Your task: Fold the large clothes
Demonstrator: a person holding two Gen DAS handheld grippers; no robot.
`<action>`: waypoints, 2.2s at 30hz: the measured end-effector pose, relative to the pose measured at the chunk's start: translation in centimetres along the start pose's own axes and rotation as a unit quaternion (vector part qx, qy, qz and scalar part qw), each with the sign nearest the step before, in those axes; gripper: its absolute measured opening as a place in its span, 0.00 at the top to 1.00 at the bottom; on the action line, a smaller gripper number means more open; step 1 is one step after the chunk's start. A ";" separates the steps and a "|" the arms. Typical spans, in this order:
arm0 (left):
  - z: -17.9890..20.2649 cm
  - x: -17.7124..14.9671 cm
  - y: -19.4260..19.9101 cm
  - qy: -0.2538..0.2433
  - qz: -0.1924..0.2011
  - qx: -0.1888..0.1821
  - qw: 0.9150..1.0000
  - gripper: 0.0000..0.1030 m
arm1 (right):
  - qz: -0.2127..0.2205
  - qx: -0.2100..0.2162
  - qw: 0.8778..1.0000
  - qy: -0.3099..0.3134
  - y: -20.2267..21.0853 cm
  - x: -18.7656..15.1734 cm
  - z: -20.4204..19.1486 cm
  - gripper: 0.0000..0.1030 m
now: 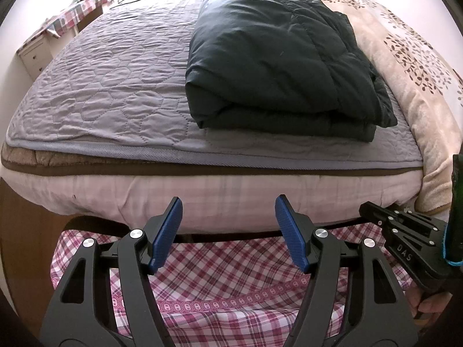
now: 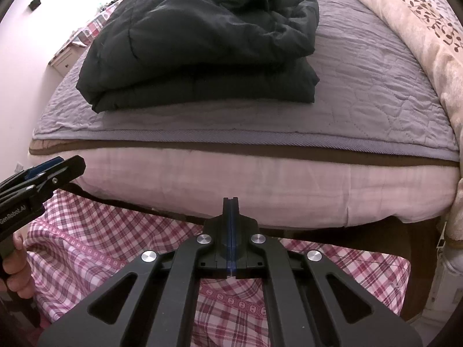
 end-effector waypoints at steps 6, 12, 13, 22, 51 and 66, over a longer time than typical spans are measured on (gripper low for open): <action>0.0 0.0 0.0 0.000 0.000 0.000 1.000 0.36 | -0.001 -0.001 1.000 0.000 -0.1 -0.2 -0.3 1.00; 0.0 -0.2 -0.1 0.001 -0.002 0.000 1.000 0.36 | -0.001 -0.001 1.000 0.000 0.0 -0.3 -0.3 1.00; 0.0 -0.2 -0.1 0.001 -0.002 0.000 1.000 0.36 | -0.001 -0.001 1.000 0.000 0.0 -0.3 -0.3 1.00; 0.0 -0.1 -0.1 0.001 -0.002 0.000 1.000 0.36 | -0.001 -0.001 1.000 0.000 0.0 -0.3 -0.3 1.00; 0.0 -0.1 0.0 0.001 -0.001 0.001 1.000 0.36 | 0.022 0.000 1.000 0.014 1.1 -0.4 -0.4 0.37; -0.1 0.0 0.2 0.001 -0.002 0.002 1.000 0.36 | 0.018 0.002 1.000 0.013 1.2 -0.9 0.0 0.36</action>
Point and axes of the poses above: each gripper's, at about its wrist camera, not at the fingertips, and y roughly against the way its jaws point, z to its right, x to its top, the point moved 9 cm from there along -y, roughly the way its jaws point, and after that the axes turned 6 degrees about -z, right-handed, at the moved point
